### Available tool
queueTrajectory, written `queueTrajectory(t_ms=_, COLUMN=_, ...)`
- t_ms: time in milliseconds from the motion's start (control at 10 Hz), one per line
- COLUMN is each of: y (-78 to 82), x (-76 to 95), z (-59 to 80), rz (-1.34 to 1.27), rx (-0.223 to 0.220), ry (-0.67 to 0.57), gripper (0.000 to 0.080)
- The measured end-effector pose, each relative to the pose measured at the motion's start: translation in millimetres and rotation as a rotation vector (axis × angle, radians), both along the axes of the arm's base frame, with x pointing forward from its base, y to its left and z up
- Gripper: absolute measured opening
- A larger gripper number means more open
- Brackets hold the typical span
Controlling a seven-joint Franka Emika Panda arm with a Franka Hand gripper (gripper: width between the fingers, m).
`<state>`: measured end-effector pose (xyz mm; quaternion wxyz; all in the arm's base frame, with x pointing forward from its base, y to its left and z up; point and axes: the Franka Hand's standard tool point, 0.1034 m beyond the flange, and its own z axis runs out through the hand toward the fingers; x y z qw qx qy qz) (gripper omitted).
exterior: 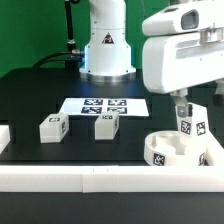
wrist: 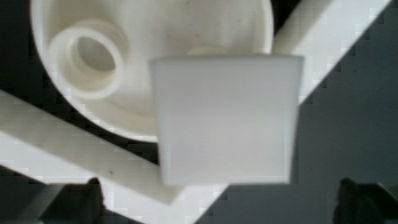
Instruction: Assemble stool
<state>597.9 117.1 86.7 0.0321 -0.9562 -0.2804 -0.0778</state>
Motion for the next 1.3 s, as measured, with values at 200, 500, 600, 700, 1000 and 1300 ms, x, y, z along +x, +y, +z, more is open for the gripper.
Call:
queueTrajectory(t_ms=200, y=3.4, x=-15.1, z=-1.9, rz=0.0, rx=-0.068, ry=0.222, gripper=0.0649)
queueTrajectory(t_ms=500, y=-1.2, x=-9.6, z=-6.5, rz=0.002, rx=-0.093, ry=0.296, gripper=0.0649)
queueTrajectory(t_ms=600, y=-2.4, x=-9.4, z=-7.1, rz=0.0, rx=-0.093, ry=0.295, gripper=0.0649)
queueTrajectory(t_ms=700, y=-3.4, x=-9.1, z=-7.5, rz=-0.002, rx=-0.092, ry=0.295, gripper=0.0649)
queueTrajectory(t_ms=1000, y=-3.4, x=-8.2, z=-8.0, rz=-0.003, rx=-0.091, ry=0.291, gripper=0.0541)
queueTrajectory(t_ms=1300, y=-1.9, x=-8.5, z=-8.1, rz=-0.05, rx=-0.09, ry=0.294, gripper=0.0334)
